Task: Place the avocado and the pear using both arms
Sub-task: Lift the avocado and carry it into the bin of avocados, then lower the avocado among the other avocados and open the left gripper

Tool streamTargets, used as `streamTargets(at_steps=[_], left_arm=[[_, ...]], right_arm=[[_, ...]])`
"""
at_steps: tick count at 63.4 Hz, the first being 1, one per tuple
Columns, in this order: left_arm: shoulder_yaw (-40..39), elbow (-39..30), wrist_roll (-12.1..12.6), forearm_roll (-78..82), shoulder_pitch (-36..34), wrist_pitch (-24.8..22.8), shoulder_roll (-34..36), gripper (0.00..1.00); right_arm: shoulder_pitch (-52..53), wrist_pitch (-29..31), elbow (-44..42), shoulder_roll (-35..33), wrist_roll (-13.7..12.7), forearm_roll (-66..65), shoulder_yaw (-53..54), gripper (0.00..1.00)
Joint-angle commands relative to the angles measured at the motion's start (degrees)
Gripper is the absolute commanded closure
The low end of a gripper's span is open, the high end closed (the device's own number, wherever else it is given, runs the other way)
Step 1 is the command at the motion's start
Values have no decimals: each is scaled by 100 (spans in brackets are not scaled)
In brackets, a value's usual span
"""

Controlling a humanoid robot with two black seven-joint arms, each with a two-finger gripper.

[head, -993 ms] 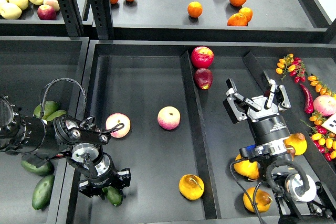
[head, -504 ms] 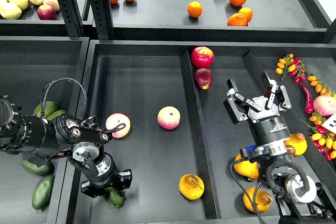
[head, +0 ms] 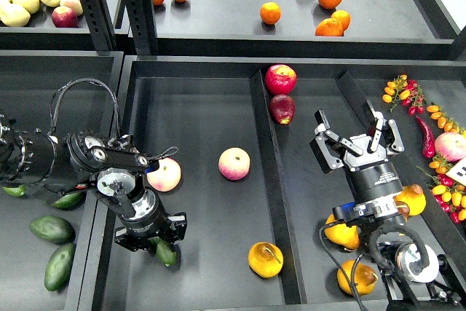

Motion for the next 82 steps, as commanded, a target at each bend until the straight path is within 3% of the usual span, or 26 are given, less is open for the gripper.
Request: streamTargets(at_steps=[1,50,82], left_arm=[[-11,-149,0,11,-94,-10,186,69],[-2,-615,0,653,-165,-129,2471,68],[50,-641,0,846,90,-129,2806,67]], right_arm=[[0,9,0,0,2,0,7,0],[-9,9,0,0,-7,0,-2,0],[-61,9,17,0,-7,9,-64,0]])
